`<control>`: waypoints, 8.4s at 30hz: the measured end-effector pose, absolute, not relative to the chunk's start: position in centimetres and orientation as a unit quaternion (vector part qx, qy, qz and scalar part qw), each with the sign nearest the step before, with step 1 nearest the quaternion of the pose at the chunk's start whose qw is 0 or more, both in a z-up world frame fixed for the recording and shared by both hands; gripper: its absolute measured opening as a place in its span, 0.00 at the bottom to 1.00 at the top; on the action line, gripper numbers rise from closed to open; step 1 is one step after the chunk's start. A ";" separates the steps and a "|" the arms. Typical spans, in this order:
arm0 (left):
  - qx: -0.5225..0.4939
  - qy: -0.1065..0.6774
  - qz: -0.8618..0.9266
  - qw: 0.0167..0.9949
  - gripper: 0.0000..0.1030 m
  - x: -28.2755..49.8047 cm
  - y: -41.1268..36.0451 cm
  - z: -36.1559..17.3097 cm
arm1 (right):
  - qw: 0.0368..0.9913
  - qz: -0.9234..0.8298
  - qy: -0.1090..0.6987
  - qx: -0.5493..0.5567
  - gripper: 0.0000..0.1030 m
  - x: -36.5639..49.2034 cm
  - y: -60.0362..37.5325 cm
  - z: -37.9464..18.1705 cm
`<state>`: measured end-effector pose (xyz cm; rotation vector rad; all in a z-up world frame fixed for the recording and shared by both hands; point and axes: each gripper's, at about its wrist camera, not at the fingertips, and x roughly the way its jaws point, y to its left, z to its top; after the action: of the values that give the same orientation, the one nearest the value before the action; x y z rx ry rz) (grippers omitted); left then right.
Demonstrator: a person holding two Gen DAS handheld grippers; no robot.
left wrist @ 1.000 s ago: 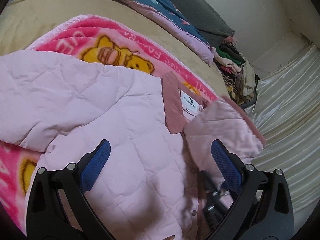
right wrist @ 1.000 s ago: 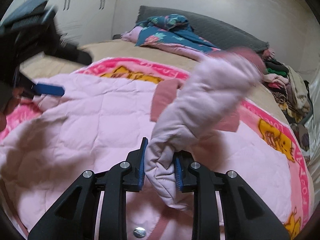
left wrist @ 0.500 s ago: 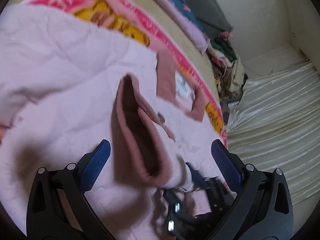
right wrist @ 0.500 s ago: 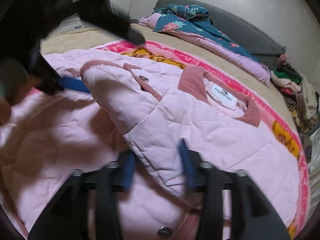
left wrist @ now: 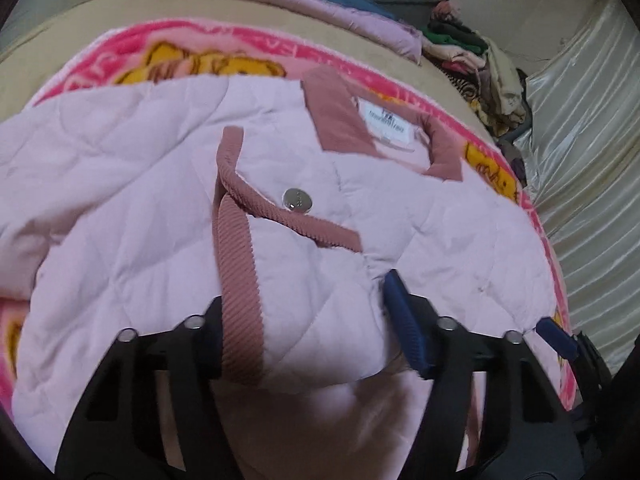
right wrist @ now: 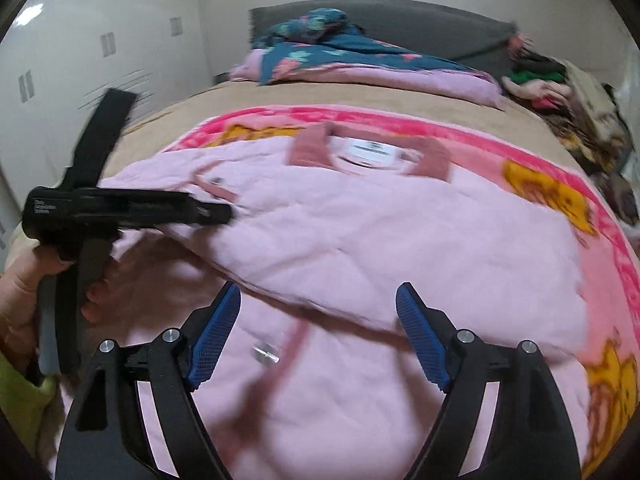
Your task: Fold large clothes
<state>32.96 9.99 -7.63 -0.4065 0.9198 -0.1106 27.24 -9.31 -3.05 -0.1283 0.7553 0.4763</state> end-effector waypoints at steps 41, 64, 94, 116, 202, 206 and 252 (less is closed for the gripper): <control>-0.162 0.441 -0.006 0.883 0.91 29.6 11.4 -5.0 | 0.919 0.078 0.382 0.055 0.94 29.1 -17.5 -2.4; -0.172 0.385 0.086 0.902 0.91 26.5 17.2 -0.8 | 0.924 0.162 0.346 0.033 0.95 26.6 -9.5 1.7; -0.266 0.327 0.231 0.877 0.91 21.9 30.5 -0.1 | 0.895 0.297 0.330 -0.038 0.96 26.4 7.1 4.1; -0.308 0.320 0.300 0.844 0.91 18.8 36.6 -1.4 | 0.872 0.350 0.334 -0.073 0.96 27.1 16.3 3.0; -0.296 0.130 0.184 0.928 0.14 20.1 30.7 8.3 | 0.906 0.245 0.344 0.027 0.96 29.0 0.5 2.2; -0.289 0.134 0.144 0.937 0.14 21.3 28.7 8.4 | 0.912 0.224 0.342 0.036 0.96 28.9 -1.5 2.4; -0.154 0.193 -0.104 0.964 0.13 25.6 12.7 7.9 | 0.935 0.080 0.329 0.104 0.96 27.0 -18.3 1.6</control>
<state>25.62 12.67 7.90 -0.3108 0.3904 -0.2100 27.02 -18.30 1.61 0.2128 0.6736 0.1633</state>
